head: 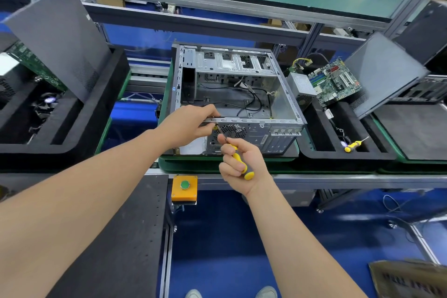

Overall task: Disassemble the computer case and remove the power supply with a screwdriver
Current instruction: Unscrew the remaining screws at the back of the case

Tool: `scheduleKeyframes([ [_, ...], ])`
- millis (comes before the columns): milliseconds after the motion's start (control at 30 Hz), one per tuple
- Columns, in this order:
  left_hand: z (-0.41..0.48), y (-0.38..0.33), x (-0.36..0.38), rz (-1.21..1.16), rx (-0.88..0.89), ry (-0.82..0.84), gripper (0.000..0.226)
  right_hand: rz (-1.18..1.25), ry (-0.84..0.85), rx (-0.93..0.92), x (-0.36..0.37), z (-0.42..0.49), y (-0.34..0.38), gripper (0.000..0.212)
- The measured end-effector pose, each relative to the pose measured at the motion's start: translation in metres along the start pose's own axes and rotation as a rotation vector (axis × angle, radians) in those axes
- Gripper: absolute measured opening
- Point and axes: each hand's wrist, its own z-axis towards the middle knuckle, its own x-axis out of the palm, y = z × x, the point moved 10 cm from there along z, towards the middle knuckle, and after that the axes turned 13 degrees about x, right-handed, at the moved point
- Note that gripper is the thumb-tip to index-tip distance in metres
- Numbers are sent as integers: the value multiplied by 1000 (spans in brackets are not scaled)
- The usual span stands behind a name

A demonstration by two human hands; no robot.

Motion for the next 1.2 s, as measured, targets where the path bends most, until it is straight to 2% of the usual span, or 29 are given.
scheduleKeyframes([
  [67,0,0,0,3,-1,1,25,-119,-100,-58,-6,2,3,20],
  [133,0,1,0,8,-3,1,25,-400,-281,-161,-12,-3,14,25],
  [200,0,0,1,16,-1,1,26,-836,-522,-327,-8,-16,30,28],
  [333,1,1,2,14,-11,13,25,-1886,-1146,-578,29,-37,45,17],
  [400,1,1,2,13,-9,9,26,-2053,-1286,-643,43,-37,38,13],
  [500,0,-1,2,16,4,7,25,-1920,-1316,-664,38,-35,42,14],
  [567,0,-3,1,25,12,10,25,-1788,-1236,-623,30,-36,47,21],
  [600,-1,-3,1,29,14,9,26,-1669,-1128,-557,22,-34,47,23],
  [700,-1,-3,0,35,17,6,27,-1080,-695,-253,-5,-15,29,20],
  [800,-1,-2,1,54,11,17,25,-674,-487,-90,-14,-7,16,19],
  [867,-1,-2,1,45,5,9,23,-478,-369,-31,-14,-3,9,26],
  [1033,0,-3,1,58,19,19,18,-146,-62,75,0,-1,-1,29],
  [1100,0,-2,1,64,17,18,17,-133,-45,73,0,-2,1,28],
  [1200,-1,-2,2,71,27,15,16,-233,-113,29,-7,-3,5,27],
])
